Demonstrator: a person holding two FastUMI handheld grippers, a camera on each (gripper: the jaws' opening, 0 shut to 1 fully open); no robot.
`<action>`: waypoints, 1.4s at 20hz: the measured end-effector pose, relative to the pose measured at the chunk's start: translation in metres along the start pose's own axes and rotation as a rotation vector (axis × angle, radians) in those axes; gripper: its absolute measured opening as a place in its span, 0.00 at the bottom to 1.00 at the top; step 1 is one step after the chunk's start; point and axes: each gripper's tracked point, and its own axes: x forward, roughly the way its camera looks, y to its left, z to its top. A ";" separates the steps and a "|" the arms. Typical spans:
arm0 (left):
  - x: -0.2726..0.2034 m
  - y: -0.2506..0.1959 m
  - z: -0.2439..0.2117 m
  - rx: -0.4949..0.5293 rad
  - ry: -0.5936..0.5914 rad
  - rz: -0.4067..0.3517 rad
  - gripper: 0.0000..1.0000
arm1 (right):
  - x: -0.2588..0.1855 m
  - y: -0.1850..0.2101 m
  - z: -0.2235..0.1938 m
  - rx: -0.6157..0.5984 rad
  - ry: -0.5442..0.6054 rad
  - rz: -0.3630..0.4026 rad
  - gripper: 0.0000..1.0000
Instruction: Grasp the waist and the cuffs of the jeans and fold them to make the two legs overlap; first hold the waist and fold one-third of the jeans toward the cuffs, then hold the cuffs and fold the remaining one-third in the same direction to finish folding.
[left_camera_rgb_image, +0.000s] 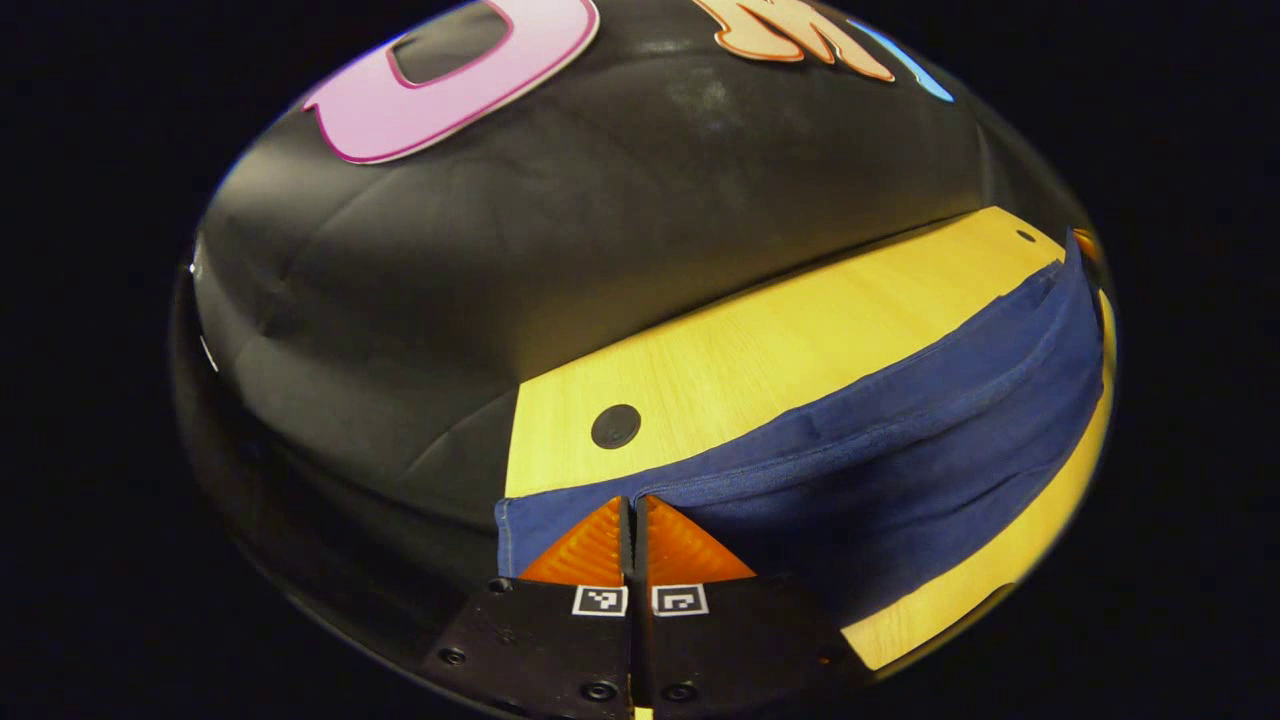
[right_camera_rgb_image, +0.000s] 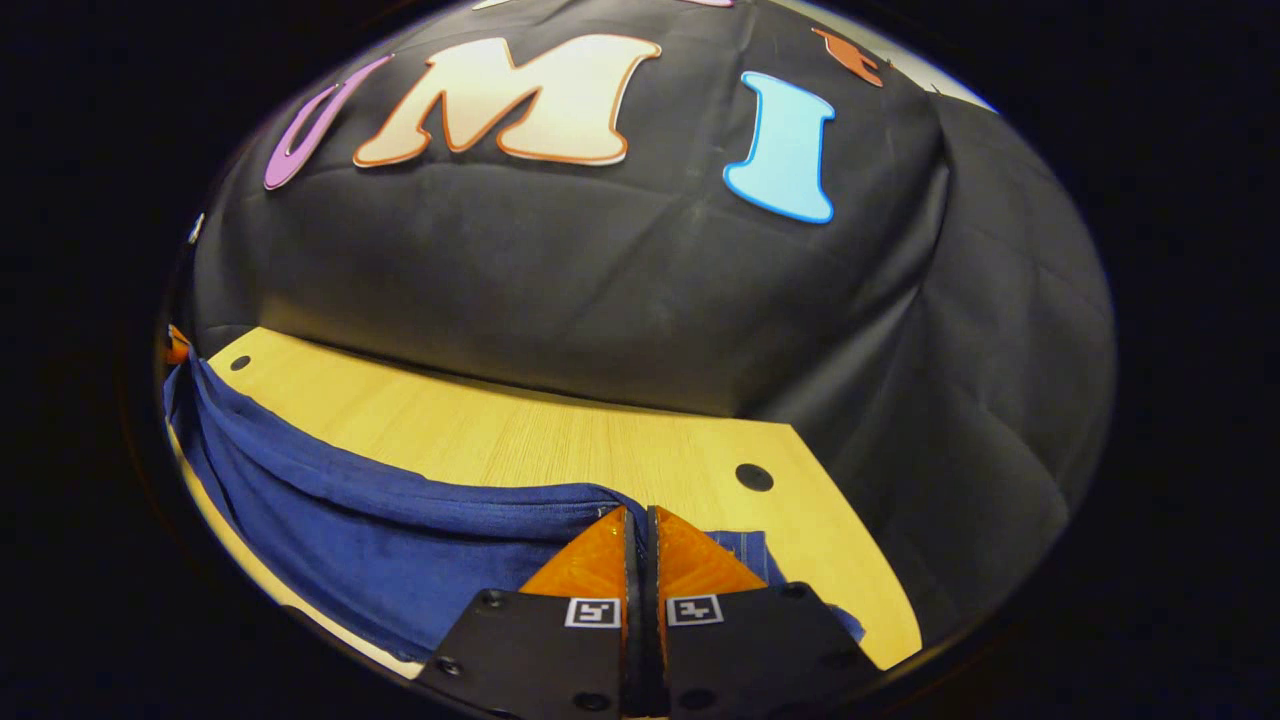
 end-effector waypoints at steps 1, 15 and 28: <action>0.010 -0.001 -0.002 0.008 -0.001 -0.003 0.00 | 0.009 0.003 -0.006 0.009 0.020 -0.004 0.00; -0.108 -0.016 0.082 -0.298 -0.333 0.046 0.95 | -0.029 -0.125 -0.079 0.379 0.158 -0.258 0.99; -0.205 -0.078 0.077 -0.375 -0.366 0.055 0.94 | -0.009 -0.141 -0.148 0.829 0.310 -0.168 0.76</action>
